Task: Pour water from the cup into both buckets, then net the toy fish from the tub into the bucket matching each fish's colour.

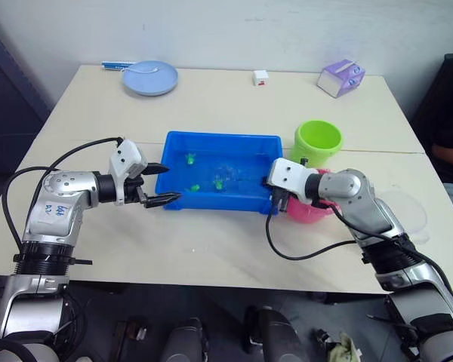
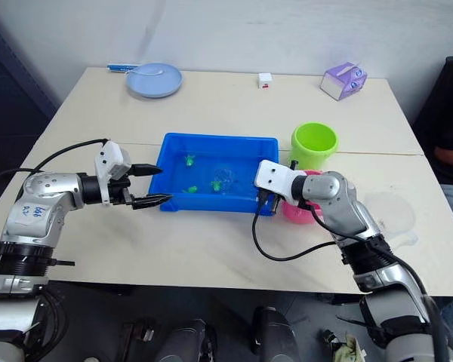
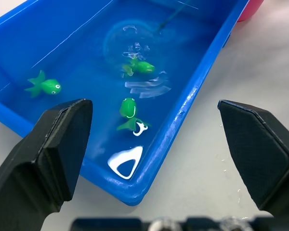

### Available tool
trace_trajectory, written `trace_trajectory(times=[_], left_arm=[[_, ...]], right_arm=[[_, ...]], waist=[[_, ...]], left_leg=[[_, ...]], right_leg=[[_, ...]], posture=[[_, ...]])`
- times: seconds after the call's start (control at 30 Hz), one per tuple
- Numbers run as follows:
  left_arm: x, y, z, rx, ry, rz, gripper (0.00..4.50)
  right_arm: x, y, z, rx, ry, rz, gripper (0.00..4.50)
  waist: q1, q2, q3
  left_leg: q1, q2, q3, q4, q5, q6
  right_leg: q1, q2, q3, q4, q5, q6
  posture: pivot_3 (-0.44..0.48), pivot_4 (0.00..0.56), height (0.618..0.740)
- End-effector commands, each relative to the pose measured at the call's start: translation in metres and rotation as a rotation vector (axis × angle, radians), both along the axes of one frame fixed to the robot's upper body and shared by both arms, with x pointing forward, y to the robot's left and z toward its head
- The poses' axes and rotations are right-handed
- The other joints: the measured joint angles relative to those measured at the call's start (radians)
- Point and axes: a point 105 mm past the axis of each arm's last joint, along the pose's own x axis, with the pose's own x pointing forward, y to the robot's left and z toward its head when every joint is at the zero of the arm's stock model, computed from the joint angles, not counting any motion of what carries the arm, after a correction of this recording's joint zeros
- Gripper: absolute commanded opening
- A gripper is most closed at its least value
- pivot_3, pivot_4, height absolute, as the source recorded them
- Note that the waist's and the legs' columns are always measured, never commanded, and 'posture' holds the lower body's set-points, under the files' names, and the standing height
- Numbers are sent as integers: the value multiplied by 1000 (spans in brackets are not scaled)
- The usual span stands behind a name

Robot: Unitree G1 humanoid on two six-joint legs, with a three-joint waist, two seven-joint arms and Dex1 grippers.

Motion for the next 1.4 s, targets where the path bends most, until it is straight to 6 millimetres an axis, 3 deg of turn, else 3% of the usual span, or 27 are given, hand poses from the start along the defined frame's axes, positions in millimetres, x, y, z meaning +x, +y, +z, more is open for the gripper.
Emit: trace_trajectory(times=[0.03, 0.27, 0.5, 0.77, 0.9, 1.0, 1.07, 1.2, 1.33, 1.4], left_arm=[[2, -2, 17, -15, -67, -9, 4500], [6, -7, 17, -38, -63, -27, 4500], [10, -45, 33, -208, -45, -146, 4500], [17, -105, 58, -383, -53, -298, 4500], [19, -119, 61, -401, -60, -331, 4500], [21, -129, 65, -410, -72, -350, 4500], [22, -131, 65, -407, -78, -358, 4500], [22, -131, 63, -390, -89, -359, 4500], [21, -129, 62, -387, -94, -351, 4500], [21, -127, 62, -385, -96, -344, 4500]], right_arm=[[-6, 3, 18, 138, 46, -27, 783], [-17, -4, 31, 297, 204, -100, 783], [-35, -24, 65, 382, 185, -171, 783], [-42, -90, 104, 390, -44, -440, 783], [-38, -117, 108, 340, -132, -540, 783], [-28, -145, 108, 160, -280, -630, 783], [-23, -151, 107, 70, -345, -636, 783], [-9, -155, 104, -233, -508, -566, 783], [-2, -149, 92, -706, -687, -325, 783], [0, -149, 95, -827, -762, -271, 783]], waist=[[-1, 0, 0], [1, 0, 0], [3, 0, 0], [8, 0, 0], [3, 0, 0], [3, 0, 0], [3, 0, 0], [2, 0, 0], [0, 0, 0], [1, 0, 0]], left_leg=[[0, 0, 0, 0, 0, 0], [0, 0, 0, 0, 0, 0], [0, -1, 0, 0, 0, 0], [-1, -2, 0, 0, 0, 0], [1, -1, 2, -1, 0, 0], [2, -1, 4, -2, 0, 0], [2, -1, 4, -2, 0, 0], [2, -1, 5, -2, 0, 0], [2, 0, 5, -2, 0, 0], [2, 0, 5, -3, 0, 0]], right_leg=[[0, 0, 0, 0, 0, 0], [0, 0, 0, 0, 0, 0], [0, 0, -1, 0, 0, 0], [0, 2, 0, 0, 0, 0], [0, 3, 1, 1, 0, 0], [0, 3, 2, 1, 0, 0], [0, 3, 3, 0, 0, 0], [0, 3, 3, 1, 0, 0], [-1, 2, 4, 0, 0, 0], [-1, 2, 4, 0, 0, 0]], posture=[[0, 150, 739], [0, 150, 739], [0, 150, 739], [0, 150, 739], [0, 150, 739], [0, 150, 739], [0, 150, 739], [0, 150, 739], [0, 150, 739], [0, 150, 739]])
